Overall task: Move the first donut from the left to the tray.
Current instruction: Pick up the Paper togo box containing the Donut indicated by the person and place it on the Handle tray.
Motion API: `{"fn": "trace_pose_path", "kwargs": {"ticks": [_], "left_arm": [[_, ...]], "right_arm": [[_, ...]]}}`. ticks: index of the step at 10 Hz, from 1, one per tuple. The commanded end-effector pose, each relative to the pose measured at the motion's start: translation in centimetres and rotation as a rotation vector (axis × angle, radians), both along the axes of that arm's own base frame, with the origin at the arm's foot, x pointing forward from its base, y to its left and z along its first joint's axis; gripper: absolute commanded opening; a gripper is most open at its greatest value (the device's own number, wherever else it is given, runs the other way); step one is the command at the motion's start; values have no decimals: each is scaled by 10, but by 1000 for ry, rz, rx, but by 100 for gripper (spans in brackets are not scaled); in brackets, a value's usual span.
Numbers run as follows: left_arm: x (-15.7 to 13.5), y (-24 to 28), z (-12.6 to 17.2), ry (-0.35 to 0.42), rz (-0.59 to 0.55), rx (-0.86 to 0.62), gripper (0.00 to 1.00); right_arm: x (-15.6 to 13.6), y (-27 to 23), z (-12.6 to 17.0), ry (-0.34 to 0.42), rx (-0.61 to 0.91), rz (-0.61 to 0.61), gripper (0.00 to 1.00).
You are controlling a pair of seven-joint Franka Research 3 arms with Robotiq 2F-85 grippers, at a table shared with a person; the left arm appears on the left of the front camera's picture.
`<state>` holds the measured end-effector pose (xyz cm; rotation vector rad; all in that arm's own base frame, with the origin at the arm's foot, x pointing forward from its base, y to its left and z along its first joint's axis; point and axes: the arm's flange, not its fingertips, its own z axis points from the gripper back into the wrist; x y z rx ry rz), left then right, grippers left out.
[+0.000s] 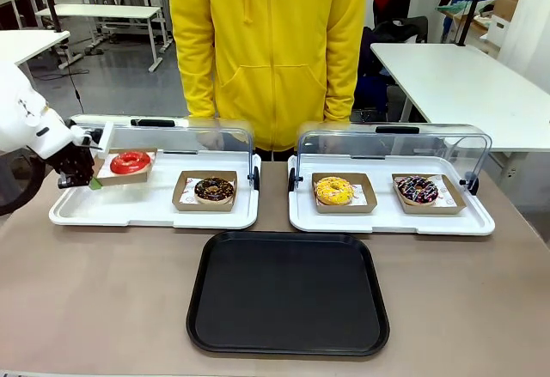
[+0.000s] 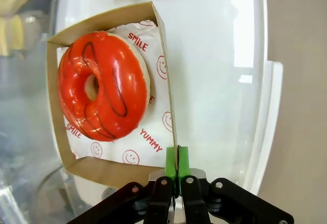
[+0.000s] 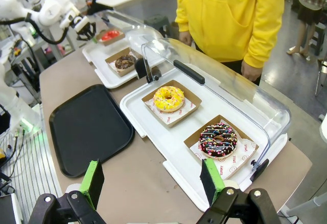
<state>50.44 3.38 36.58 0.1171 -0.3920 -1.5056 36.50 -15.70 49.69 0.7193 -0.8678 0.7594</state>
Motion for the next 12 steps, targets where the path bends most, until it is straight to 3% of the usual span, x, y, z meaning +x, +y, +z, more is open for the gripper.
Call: {"fn": "trace_pose_path", "kwargs": {"ticks": [1,5,9,12], "left_arm": [[-24,-12,19,-51,2,-18,2],[-68,-69,45,-15,-60,-65,2],[-128,-171,43,26,-138,-40,2],[-178,-233,40,10,-182,6,2]], "right_arm": [[2,0,1,-29,9,9,100],[2,0,1,-29,9,9,100],[2,0,1,-29,9,9,100],[2,0,1,-29,9,9,100]]}}
